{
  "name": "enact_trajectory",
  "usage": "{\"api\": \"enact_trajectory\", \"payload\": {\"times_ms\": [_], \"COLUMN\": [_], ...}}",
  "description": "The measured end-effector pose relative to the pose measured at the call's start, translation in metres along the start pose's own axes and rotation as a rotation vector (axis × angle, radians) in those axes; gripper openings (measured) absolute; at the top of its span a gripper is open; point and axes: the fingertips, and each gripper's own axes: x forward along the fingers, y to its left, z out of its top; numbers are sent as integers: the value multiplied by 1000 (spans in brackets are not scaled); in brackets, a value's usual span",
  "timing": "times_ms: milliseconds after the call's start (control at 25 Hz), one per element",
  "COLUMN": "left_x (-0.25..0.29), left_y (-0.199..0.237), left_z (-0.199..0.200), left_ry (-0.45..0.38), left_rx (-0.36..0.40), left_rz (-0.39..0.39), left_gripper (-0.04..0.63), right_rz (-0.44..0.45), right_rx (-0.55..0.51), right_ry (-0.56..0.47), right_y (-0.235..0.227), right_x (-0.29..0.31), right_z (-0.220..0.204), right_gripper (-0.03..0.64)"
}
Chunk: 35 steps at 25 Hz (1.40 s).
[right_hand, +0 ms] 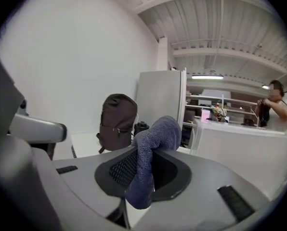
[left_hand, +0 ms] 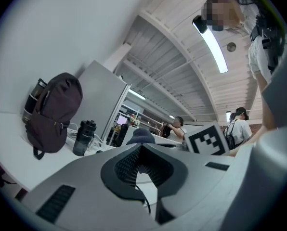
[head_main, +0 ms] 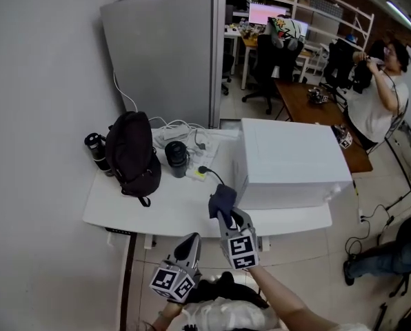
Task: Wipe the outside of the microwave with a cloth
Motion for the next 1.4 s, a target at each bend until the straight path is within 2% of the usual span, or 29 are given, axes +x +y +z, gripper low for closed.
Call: {"api": "enact_trajectory", "payload": {"times_ms": [120,400,600,880,1040,1200,1400], "left_x": [2,18,43,73,80,88,98], "left_y": [-9,-47,-85,-147,-169,-189,-214], "left_z": [-4,-11,-19,-37,-56,-70,-86], "left_ry": [7,12,8,13,19,11,42], "left_rx": [-10,8,41,68,69,46,54], "left_rz": [-14,-50,-58,-36,-3,26,-4], "left_gripper": [-14,-14,-14,-14,-14,-14,-14], "right_rz": [48,41,49,44,0,-83,-214], "right_rx": [-61,-183,-155,-70,-30,20,60], "right_ry": [-23,19,43,35,38,62,104], "right_y": [-8,-62,-98,-162,-214,-282,-366], "right_x": [-19,-34,-38,-73,-101,-134,-170], "right_z": [11,9,-8,-32,-51,-77,-115], "right_gripper": [65,64,64,66,65,64,64]}}
